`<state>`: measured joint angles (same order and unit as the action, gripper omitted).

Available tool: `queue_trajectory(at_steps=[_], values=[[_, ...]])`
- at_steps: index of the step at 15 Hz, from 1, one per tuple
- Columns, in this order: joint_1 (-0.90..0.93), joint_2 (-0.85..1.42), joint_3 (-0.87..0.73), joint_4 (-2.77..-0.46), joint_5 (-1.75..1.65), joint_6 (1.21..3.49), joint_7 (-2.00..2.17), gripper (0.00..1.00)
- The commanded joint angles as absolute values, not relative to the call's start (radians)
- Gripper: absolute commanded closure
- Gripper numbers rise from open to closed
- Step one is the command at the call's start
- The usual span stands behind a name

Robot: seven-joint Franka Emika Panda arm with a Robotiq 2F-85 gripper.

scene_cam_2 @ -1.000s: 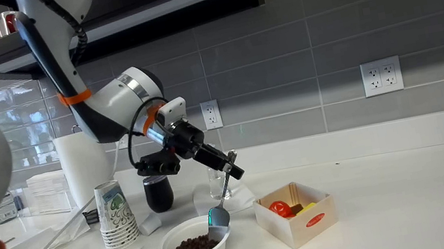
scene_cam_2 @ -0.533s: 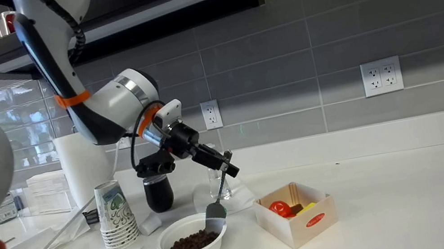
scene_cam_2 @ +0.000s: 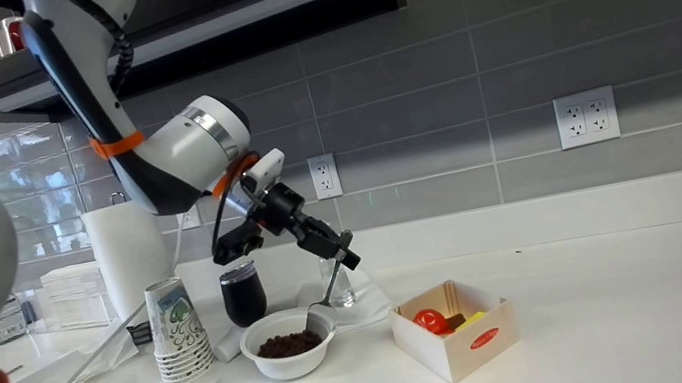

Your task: Stir the bowl with the kitchen utensil

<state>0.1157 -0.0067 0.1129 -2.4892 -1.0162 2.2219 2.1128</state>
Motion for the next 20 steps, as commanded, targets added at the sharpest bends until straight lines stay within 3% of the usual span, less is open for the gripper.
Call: queue_trajectory(at_steps=[1, 20], values=[[0.106, -0.026, 0.105, -2.511, -1.062, 2.291, 2.164, 0.99], [0.099, 0.013, 0.094, -2.490, -1.222, 2.447, 2.322, 0.99]])
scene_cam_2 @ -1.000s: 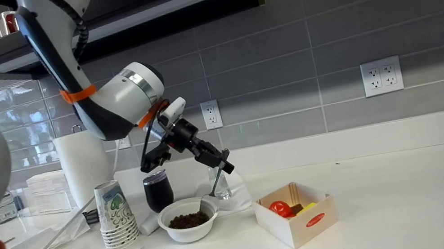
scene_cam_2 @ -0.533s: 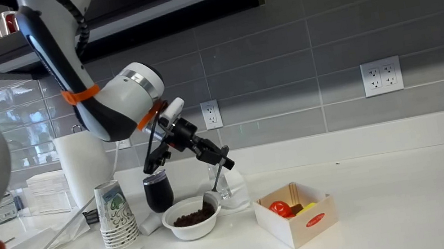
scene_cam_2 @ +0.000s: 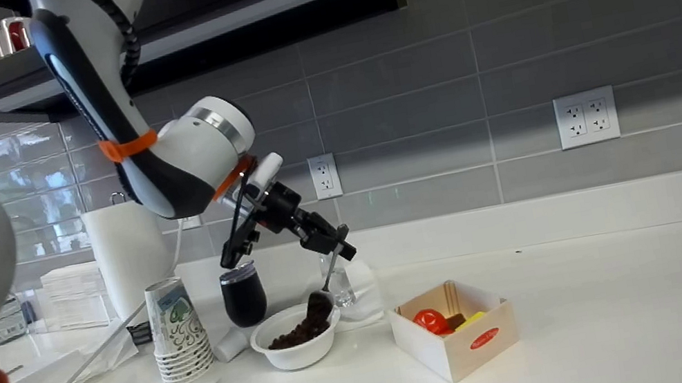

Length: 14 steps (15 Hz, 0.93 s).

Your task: Stir the bowl with the kitchen utensil

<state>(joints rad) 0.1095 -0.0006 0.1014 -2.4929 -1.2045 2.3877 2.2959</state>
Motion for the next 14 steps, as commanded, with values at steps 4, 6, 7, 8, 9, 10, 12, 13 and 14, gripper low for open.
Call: queue_trajectory(at_steps=[4, 6, 7, 8, 9, 10, 12, 13, 14], values=[[0.090, 0.017, 0.082, -2.494, -1.174, 2.510, 2.273, 0.99], [0.086, 0.019, 0.077, -2.495, -1.127, 2.508, 2.222, 0.99], [0.083, 0.018, 0.075, -2.498, -1.097, 2.506, 2.191, 0.99], [0.081, 0.016, 0.073, -2.498, -1.058, 2.496, 2.153, 0.99], [0.079, 0.012, 0.072, -2.498, -1.011, 2.485, 2.108, 0.99], [0.079, 0.008, 0.071, -2.498, -0.964, 2.476, 2.062, 0.99], [0.077, 0.002, 0.071, -2.499, -0.878, 2.469, 1.978, 0.99], [0.078, 0.001, 0.072, -2.498, -0.843, 2.459, 1.944, 0.99], [0.079, 0.000, 0.072, -2.498, -0.800, 2.447, 1.900, 0.99]])
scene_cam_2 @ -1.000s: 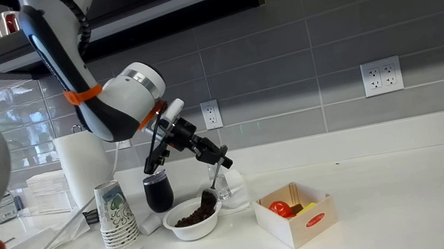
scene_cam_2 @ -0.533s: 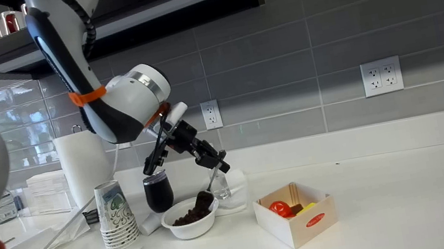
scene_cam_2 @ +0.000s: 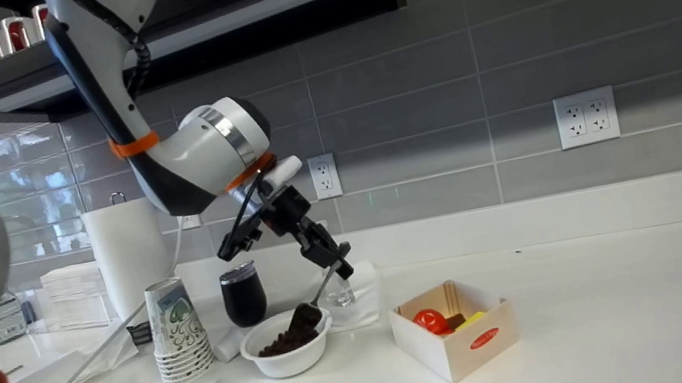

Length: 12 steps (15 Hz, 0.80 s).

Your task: Stir the bowl with the kitchen utensil

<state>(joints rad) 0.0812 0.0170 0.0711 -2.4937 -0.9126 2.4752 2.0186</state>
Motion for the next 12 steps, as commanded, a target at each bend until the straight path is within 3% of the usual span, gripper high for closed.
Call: queue_trajectory(at_steps=[1, 12], values=[[0.080, 0.001, 0.074, -2.496, -0.768, 2.424, 1.869, 0.99], [0.100, -0.010, 0.093, -2.453, -0.816, 2.115, 1.894, 0.99]])
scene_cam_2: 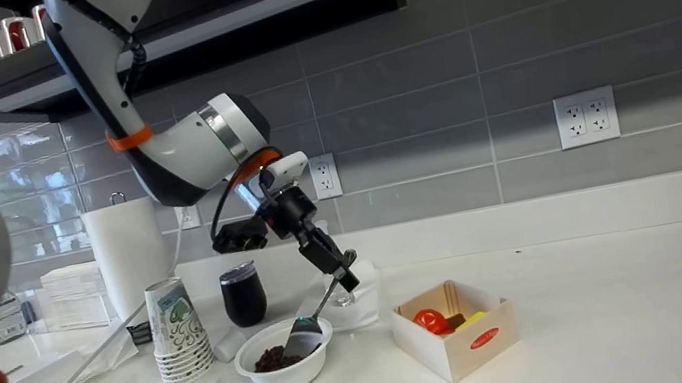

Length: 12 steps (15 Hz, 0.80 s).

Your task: Stir the bowl with the kitchen utensil

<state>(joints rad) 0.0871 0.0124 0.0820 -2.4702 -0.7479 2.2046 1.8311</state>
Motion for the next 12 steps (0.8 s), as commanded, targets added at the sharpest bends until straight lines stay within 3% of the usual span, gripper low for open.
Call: queue_trajectory(at_steps=[1, 12], values=[[0.105, -0.011, 0.098, -2.449, -0.853, 2.090, 1.925, 0.99], [0.142, -0.011, 0.149, -2.477, -1.133, 2.086, 2.192, 0.99]])
